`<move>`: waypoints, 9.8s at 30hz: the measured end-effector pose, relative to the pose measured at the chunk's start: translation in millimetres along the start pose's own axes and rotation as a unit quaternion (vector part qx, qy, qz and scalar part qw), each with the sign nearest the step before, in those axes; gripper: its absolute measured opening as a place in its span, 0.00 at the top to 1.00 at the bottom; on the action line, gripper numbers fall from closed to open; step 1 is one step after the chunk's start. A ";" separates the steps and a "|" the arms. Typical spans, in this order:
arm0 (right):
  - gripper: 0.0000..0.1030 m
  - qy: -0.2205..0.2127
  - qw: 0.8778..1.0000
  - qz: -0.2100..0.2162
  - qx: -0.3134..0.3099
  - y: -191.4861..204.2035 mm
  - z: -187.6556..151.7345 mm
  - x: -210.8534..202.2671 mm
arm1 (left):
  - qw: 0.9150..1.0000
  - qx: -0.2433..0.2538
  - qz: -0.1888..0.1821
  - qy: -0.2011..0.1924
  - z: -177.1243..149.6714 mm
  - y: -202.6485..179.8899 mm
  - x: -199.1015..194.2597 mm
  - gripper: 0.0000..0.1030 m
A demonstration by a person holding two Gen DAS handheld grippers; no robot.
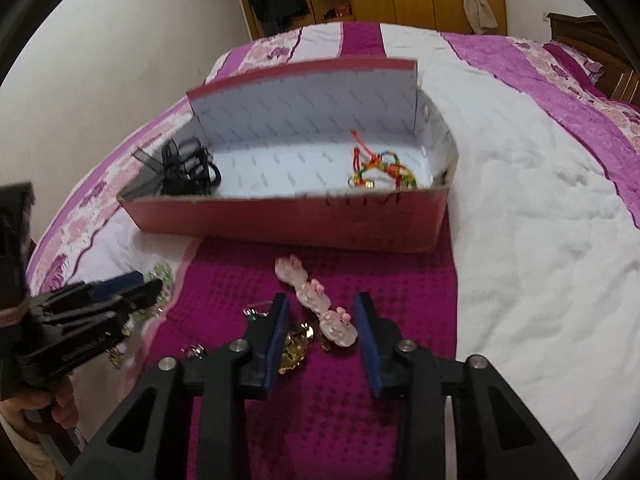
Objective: Organize jewelry
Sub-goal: 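Close the left gripper on the green bead bracelet while the right grasps the pink flower clip, then carry the green bracelet and pink clip in both grippers over the box, then open both grippers to drop the green bracelet and pink clip into the box, then move both grippers back to the gold pearl jewelry on the quilt, then grasp the gold pearl brooch with the left gripper while the right grasps the gold earring, then carry the gold brooch and gold earring in both grippers over the box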
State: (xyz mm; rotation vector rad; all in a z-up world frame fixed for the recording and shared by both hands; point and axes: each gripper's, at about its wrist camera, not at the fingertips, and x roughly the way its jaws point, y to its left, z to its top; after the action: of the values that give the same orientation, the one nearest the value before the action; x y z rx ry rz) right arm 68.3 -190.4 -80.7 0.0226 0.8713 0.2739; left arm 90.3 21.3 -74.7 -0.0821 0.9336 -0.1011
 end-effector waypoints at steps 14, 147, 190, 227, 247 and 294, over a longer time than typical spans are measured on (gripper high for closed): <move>0.80 -0.023 0.998 0.044 0.033 -8.5 -9.1 -22.8 | 0.999 -0.025 -0.028 -0.033 1.9 2.6 -34.5 1.00; 0.51 -0.142 0.987 0.057 0.055 5.9 27.3 -113.5 | 0.986 -0.024 -0.048 -0.157 18.0 -18.9 -117.8 0.71; 0.51 -0.010 0.999 0.012 0.035 8.5 -47.0 -48.5 | 0.999 -0.007 -0.042 0.014 -44.2 -7.7 -38.6 0.71; 0.87 -0.066 0.996 0.052 0.020 11.0 -52.4 -81.9 | 0.994 0.010 -0.073 -0.077 -31.0 -26.9 -86.4 0.85; 0.87 -0.172 0.984 0.043 -0.022 33.5 -27.5 -146.8 | 0.982 0.019 -0.066 -0.174 -8.1 -37.7 -133.7 0.85; 0.87 -0.226 0.974 -0.003 -0.022 11.7 89.4 -70.0 | 0.961 -0.008 -0.040 -0.272 96.7 -23.7 -61.6 0.85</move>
State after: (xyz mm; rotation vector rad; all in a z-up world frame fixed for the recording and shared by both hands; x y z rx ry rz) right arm 90.7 -188.1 31.2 0.0392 0.4128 0.2677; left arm 130.7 7.9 34.5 -0.1544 0.3802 -0.1379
